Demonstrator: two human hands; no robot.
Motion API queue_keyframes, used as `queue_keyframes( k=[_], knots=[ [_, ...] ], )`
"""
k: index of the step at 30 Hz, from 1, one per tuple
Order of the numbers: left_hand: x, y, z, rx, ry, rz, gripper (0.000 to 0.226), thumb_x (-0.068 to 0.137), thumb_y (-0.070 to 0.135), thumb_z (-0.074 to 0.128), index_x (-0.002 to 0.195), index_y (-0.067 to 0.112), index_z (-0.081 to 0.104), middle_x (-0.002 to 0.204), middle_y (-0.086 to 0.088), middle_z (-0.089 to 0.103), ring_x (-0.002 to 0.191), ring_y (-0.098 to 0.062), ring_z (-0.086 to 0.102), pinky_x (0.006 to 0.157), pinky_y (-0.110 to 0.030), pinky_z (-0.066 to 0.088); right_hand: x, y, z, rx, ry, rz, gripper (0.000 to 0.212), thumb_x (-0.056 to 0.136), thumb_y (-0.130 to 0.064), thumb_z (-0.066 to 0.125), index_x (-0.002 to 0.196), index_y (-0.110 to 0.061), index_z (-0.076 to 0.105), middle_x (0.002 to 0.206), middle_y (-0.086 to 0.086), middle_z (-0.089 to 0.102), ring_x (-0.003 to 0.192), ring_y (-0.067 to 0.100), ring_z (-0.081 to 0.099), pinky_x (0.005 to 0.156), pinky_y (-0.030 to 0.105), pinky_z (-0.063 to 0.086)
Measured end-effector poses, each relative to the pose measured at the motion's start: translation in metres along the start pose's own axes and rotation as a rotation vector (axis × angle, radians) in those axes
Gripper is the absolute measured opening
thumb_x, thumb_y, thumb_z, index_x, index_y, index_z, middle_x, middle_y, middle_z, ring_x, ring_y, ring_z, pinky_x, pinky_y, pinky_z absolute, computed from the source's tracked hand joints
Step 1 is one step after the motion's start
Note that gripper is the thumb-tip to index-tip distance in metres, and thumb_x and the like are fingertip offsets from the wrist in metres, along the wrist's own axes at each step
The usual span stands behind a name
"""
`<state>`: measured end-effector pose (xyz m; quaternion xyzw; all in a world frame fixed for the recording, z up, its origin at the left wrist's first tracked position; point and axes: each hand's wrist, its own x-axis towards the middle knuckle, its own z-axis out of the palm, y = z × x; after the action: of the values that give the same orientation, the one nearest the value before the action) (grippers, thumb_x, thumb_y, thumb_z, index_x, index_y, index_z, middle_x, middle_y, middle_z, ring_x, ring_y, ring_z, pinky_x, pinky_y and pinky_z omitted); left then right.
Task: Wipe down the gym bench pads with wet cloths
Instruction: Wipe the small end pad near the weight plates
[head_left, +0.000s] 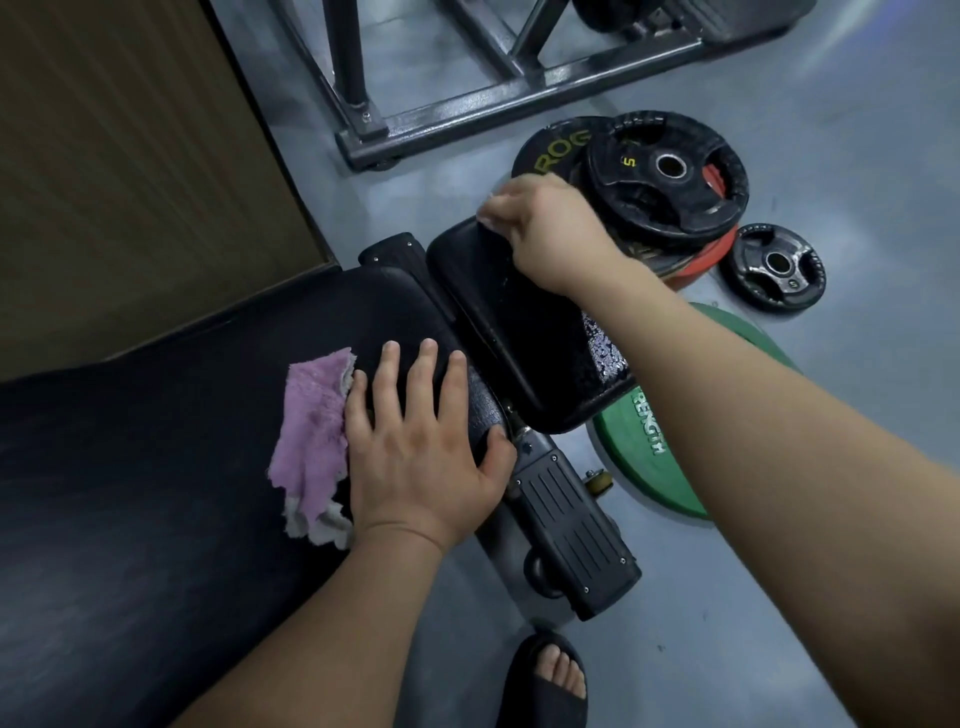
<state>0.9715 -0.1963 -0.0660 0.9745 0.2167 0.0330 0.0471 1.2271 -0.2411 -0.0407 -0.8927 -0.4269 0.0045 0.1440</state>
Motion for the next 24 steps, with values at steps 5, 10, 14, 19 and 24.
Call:
queue_keyframes(
  k=[5, 10, 14, 19, 24],
  knots=[
    [0.001, 0.0, -0.001, -0.006, 0.0, -0.003, 0.075, 0.088, 0.058, 0.045, 0.151, 0.017, 0.045, 0.159, -0.01, 0.04, 0.151, -0.037, 0.025, 0.121, -0.059, 0.019, 0.007, 0.016, -0.003, -0.054, 0.061, 0.239, 0.032, 0.081, -0.001, 0.052, 0.1, -0.016, 0.073, 0.104, 0.007, 0.071, 0.102, 0.034, 0.061, 0.09, 0.039, 0.053],
    [0.001, 0.0, -0.001, -0.014, -0.003, 0.002, 0.076, 0.087, 0.057, 0.044, 0.151, 0.017, 0.045, 0.159, -0.01, 0.04, 0.151, -0.037, 0.025, 0.121, -0.059, 0.019, -0.002, -0.048, 0.019, 0.018, -0.015, -0.044, 0.034, 0.089, -0.006, 0.056, 0.111, -0.024, 0.075, 0.12, 0.001, 0.067, 0.109, 0.028, 0.053, 0.09, 0.034, 0.049],
    [0.002, 0.001, 0.0, -0.018, -0.002, 0.003, 0.076, 0.087, 0.057, 0.045, 0.151, 0.017, 0.045, 0.159, -0.01, 0.039, 0.151, -0.037, 0.025, 0.121, -0.059, 0.019, 0.01, -0.014, 0.006, -0.096, 0.003, 0.138, 0.037, 0.089, -0.004, 0.053, 0.114, -0.025, 0.072, 0.122, 0.008, 0.063, 0.112, 0.032, 0.051, 0.087, 0.034, 0.048],
    [0.002, 0.001, 0.0, -0.003, -0.01, 0.004, 0.076, 0.086, 0.058, 0.044, 0.151, 0.017, 0.043, 0.159, -0.009, 0.038, 0.152, -0.037, 0.024, 0.121, -0.059, 0.019, -0.003, -0.054, 0.02, -0.091, -0.032, -0.017, 0.038, 0.089, -0.003, 0.051, 0.114, -0.023, 0.072, 0.125, 0.003, 0.061, 0.108, 0.028, 0.048, 0.08, 0.025, 0.031],
    [0.002, 0.001, 0.0, -0.001, -0.009, 0.0, 0.076, 0.087, 0.059, 0.043, 0.152, 0.018, 0.043, 0.159, -0.009, 0.038, 0.152, -0.037, 0.024, 0.121, -0.058, 0.019, 0.008, -0.041, 0.016, -0.077, -0.01, -0.01, 0.04, 0.094, -0.004, 0.051, 0.12, -0.028, 0.07, 0.126, 0.004, 0.059, 0.112, 0.028, 0.048, 0.09, 0.033, 0.048]
  ],
)
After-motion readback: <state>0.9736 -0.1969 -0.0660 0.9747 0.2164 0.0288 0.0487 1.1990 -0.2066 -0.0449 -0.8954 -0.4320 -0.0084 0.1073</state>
